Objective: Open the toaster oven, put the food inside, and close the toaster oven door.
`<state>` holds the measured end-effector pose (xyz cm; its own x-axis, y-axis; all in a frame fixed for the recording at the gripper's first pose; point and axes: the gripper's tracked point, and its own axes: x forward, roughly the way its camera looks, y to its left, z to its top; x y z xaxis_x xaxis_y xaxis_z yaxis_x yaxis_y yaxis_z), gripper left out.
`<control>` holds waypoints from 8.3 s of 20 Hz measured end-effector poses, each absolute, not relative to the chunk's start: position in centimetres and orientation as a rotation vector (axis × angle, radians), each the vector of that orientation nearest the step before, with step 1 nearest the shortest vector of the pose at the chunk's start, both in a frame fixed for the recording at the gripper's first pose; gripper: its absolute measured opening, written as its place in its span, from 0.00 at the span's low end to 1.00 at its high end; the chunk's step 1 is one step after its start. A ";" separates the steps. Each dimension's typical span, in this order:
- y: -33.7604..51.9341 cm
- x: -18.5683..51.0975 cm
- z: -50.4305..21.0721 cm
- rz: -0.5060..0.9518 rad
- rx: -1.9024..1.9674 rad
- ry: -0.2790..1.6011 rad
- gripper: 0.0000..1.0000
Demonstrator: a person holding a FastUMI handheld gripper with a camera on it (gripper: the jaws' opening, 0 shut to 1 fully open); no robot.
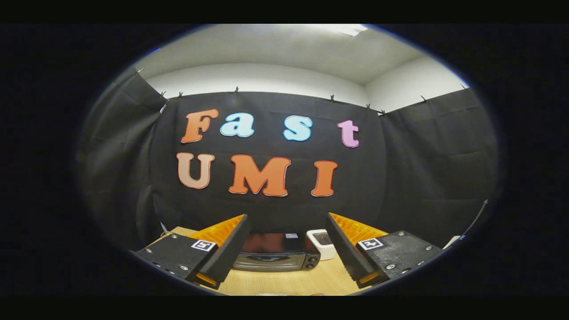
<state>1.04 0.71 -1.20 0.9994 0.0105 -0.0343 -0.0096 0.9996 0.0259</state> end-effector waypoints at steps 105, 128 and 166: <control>4.4 -14.9 -48.6 -0.304 0.295 1.164 0.79; 7.6 -0.2 -37.1 0.042 1.076 0.725 0.42; 11.9 11.3 -41.6 0.051 1.152 0.673 0.98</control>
<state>11.27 11.88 -41.55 0.8044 0.3704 -0.4645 0.2960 0.4279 0.8540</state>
